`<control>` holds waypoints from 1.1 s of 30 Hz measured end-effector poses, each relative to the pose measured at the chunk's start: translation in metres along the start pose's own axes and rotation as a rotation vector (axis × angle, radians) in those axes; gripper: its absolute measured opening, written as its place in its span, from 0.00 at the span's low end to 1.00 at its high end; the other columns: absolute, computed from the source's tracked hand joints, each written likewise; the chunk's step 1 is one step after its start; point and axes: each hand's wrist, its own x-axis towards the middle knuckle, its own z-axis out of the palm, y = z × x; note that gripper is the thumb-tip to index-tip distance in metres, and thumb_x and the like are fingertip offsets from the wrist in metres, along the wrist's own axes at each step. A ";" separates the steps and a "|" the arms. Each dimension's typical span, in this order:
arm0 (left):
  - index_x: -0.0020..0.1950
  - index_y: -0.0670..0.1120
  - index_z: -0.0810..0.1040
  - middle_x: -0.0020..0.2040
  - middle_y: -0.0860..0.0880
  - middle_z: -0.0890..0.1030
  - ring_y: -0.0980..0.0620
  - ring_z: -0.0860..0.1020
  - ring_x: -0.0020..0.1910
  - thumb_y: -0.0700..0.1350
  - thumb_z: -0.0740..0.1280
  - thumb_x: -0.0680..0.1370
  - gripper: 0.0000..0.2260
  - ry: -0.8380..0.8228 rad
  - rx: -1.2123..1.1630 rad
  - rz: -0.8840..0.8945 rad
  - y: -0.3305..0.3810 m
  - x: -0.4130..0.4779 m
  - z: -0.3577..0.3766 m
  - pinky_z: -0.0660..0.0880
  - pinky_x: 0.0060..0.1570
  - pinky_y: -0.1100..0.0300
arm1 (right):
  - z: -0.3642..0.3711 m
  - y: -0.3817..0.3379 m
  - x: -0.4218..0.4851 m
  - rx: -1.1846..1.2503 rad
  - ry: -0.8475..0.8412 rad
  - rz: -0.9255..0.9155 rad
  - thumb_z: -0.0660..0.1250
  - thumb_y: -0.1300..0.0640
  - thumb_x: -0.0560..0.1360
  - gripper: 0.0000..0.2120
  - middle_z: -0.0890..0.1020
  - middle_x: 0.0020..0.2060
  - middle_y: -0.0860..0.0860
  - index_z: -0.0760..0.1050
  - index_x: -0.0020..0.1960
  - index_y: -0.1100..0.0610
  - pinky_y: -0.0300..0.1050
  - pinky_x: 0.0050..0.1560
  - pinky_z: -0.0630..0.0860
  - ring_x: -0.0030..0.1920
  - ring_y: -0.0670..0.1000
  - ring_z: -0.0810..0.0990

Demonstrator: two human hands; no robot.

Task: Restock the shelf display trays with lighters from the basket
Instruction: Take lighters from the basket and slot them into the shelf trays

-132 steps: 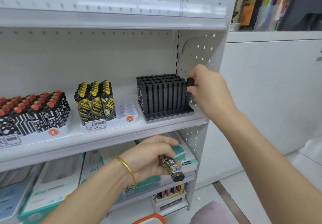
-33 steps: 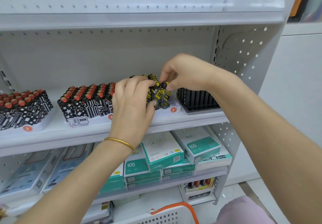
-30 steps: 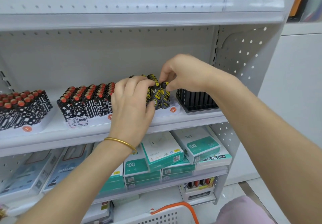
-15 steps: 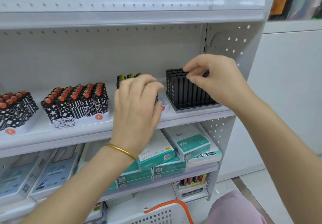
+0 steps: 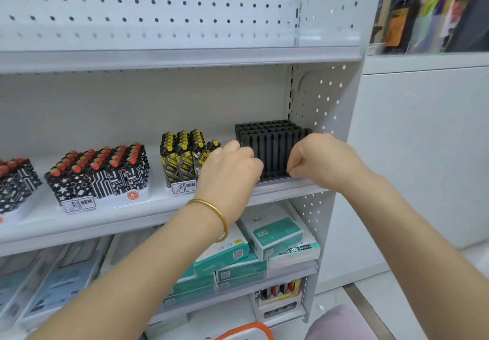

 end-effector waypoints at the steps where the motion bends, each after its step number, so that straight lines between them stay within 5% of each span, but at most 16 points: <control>1: 0.43 0.50 0.82 0.42 0.51 0.78 0.47 0.74 0.46 0.42 0.70 0.73 0.03 -0.026 -0.003 -0.021 0.001 0.002 0.001 0.70 0.41 0.57 | -0.001 0.000 0.001 0.001 -0.018 0.004 0.66 0.62 0.71 0.09 0.83 0.46 0.48 0.83 0.44 0.52 0.47 0.46 0.80 0.49 0.54 0.81; 4: 0.52 0.52 0.79 0.52 0.52 0.77 0.49 0.70 0.54 0.43 0.60 0.80 0.09 -0.131 -0.071 -0.064 -0.002 0.004 0.001 0.69 0.51 0.57 | -0.003 0.001 0.002 0.000 -0.054 -0.004 0.67 0.62 0.70 0.08 0.84 0.46 0.49 0.83 0.44 0.53 0.49 0.47 0.80 0.49 0.54 0.81; 16: 0.49 0.49 0.82 0.51 0.50 0.78 0.47 0.71 0.54 0.45 0.61 0.80 0.09 -0.237 -0.187 -0.095 -0.003 0.004 -0.007 0.72 0.53 0.54 | -0.002 0.005 0.001 0.067 -0.050 -0.033 0.67 0.65 0.69 0.07 0.84 0.46 0.55 0.82 0.44 0.59 0.54 0.49 0.80 0.50 0.57 0.81; 23: 0.51 0.48 0.82 0.51 0.49 0.77 0.46 0.71 0.54 0.45 0.61 0.80 0.09 -0.206 -0.252 -0.131 -0.004 0.001 -0.003 0.72 0.55 0.51 | 0.005 0.010 -0.002 0.090 -0.017 -0.034 0.67 0.64 0.71 0.07 0.84 0.44 0.50 0.83 0.43 0.56 0.52 0.47 0.80 0.48 0.54 0.80; 28: 0.56 0.51 0.79 0.53 0.49 0.75 0.48 0.70 0.55 0.37 0.62 0.79 0.12 -0.174 -0.109 -0.093 -0.007 0.003 0.002 0.73 0.47 0.55 | 0.007 0.016 0.006 0.112 0.070 -0.038 0.63 0.68 0.70 0.08 0.81 0.48 0.63 0.79 0.48 0.66 0.59 0.51 0.78 0.52 0.63 0.79; 33: 0.51 0.50 0.81 0.53 0.50 0.76 0.47 0.74 0.54 0.43 0.63 0.79 0.08 -0.287 -0.049 -0.064 -0.006 0.015 -0.008 0.75 0.46 0.55 | 0.008 0.015 0.008 0.049 0.022 -0.001 0.67 0.61 0.73 0.05 0.83 0.46 0.52 0.82 0.45 0.57 0.49 0.47 0.79 0.48 0.56 0.81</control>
